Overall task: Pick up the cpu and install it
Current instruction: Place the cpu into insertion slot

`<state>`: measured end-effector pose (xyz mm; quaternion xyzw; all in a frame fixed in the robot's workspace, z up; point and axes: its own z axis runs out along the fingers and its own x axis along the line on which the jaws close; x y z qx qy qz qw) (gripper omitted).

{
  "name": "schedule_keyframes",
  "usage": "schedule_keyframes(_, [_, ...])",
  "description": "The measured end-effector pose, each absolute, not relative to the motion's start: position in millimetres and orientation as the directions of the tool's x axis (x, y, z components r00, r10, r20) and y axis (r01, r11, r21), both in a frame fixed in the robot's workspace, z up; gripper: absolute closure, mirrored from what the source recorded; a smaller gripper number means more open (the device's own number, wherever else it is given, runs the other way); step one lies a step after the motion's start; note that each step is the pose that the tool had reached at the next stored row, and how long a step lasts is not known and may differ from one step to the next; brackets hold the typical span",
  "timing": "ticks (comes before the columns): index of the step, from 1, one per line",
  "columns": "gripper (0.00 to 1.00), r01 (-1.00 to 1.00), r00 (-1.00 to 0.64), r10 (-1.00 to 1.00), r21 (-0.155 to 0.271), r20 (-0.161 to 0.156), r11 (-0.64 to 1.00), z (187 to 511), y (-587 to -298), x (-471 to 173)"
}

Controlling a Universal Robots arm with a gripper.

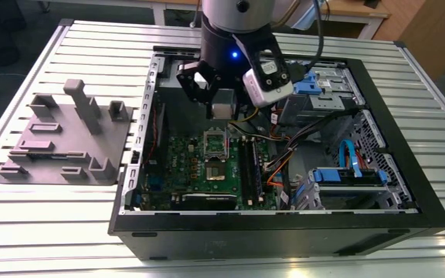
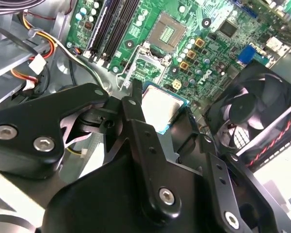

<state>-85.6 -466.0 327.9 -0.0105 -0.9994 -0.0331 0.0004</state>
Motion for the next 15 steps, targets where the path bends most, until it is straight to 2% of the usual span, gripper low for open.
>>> schedule_keyframes(15, [0.53, 0.021, -1.000, 0.021, 0.066, 0.002, 0.998, 325.8, -466.8, -85.6])
